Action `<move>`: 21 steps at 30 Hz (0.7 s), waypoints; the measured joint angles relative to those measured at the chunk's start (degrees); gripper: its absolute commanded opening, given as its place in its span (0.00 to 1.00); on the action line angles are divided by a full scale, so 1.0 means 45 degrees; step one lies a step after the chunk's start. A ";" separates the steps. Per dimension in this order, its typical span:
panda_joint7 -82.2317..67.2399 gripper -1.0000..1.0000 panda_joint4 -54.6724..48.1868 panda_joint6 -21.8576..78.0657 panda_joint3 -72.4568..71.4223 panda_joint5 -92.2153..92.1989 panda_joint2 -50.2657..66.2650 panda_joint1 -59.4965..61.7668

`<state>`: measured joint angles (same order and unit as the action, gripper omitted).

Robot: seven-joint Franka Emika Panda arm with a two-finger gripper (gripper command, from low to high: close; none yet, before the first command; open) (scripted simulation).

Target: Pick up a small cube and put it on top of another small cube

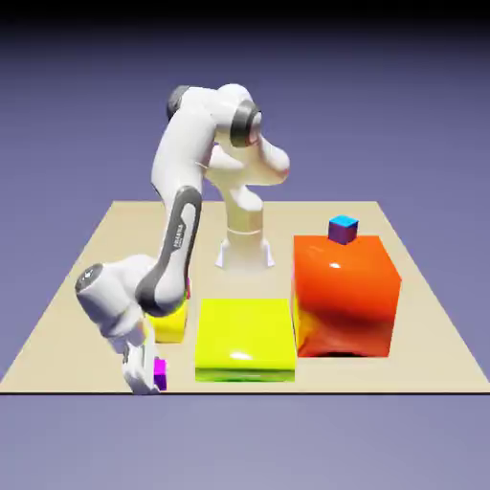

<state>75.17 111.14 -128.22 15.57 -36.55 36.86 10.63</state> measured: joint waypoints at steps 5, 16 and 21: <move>-0.0413 0.00 0.0897 0.1421 0.0394 0.1694 -0.2306 0.0035; -0.3785 0.00 0.4614 0.3024 0.0078 0.5857 -0.7382 0.0424; -0.5317 0.00 0.6304 0.3753 -0.0064 0.7752 -0.9689 0.0579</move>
<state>51.24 139.51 -111.33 15.28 -1.67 -6.74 13.24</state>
